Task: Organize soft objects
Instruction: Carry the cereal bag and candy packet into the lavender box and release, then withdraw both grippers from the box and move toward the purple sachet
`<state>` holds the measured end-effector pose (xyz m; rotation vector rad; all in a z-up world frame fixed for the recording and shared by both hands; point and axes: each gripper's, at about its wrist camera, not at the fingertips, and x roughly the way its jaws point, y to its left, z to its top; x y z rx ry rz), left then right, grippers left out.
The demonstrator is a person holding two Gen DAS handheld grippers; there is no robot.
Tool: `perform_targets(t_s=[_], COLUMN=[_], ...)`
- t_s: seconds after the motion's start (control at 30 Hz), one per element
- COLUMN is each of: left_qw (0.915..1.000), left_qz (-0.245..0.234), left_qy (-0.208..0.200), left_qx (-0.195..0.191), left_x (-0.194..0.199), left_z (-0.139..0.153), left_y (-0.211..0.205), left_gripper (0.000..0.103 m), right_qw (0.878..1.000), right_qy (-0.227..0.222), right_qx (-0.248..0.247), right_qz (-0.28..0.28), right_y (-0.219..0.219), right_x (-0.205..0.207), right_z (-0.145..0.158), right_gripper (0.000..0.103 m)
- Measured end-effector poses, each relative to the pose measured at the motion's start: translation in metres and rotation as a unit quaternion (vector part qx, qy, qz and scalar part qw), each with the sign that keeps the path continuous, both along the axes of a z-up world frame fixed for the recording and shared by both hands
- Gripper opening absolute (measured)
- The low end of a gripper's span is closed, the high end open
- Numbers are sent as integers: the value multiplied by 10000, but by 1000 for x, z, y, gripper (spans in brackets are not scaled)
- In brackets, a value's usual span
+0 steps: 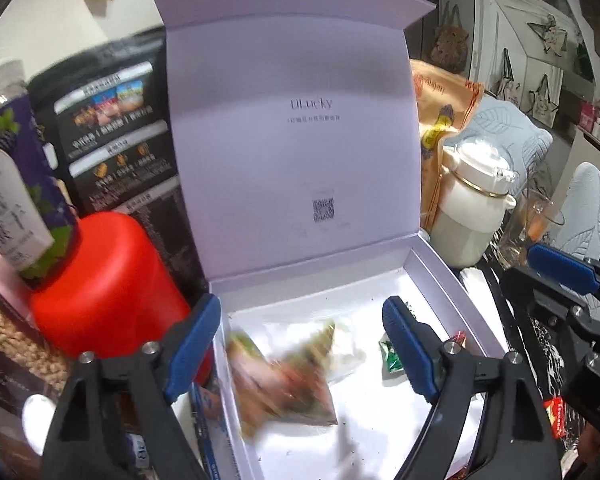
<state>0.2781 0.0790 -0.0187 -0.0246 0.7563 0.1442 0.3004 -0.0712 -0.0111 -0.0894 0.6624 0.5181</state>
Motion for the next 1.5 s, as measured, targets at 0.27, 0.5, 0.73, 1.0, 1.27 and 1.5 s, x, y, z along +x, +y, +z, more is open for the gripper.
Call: perform_targets(t_s=[0.27,0.5,0.73,1.0,1.27,1.5], left_qw=[9999,9995,9980,9959,9937,9911], left_qz=[-5,-25,-129,-219,-253,-444], left_qy=[-59,-290,-610,-878,-1088,-1242], left_qx=[-159,-119,-55,75,125,163], left_x=[-12,-30,-58,-93,-131,-164], left_z=[15,42,74,103,124,128], left_y=[3,-2,-11,-23,-31,-43], left_gripper=[84,84,84,84,84,100], right_qw=[9999,9995,9987,9968,9942,9932], right_qy=[-12,-167,-398,-675,-906,-956], right_qx=[91,149,233,309,413,419], right_qz=[-119,-202,-230,-310,-411,-518], right_y=[-7,-14,-22,-35,-51,-64], right_x=[-10,-24,-49,-84,-125,-160], right_z=[11,32,62,91,115,118], right_gripper=[41,41,41,57,72,79])
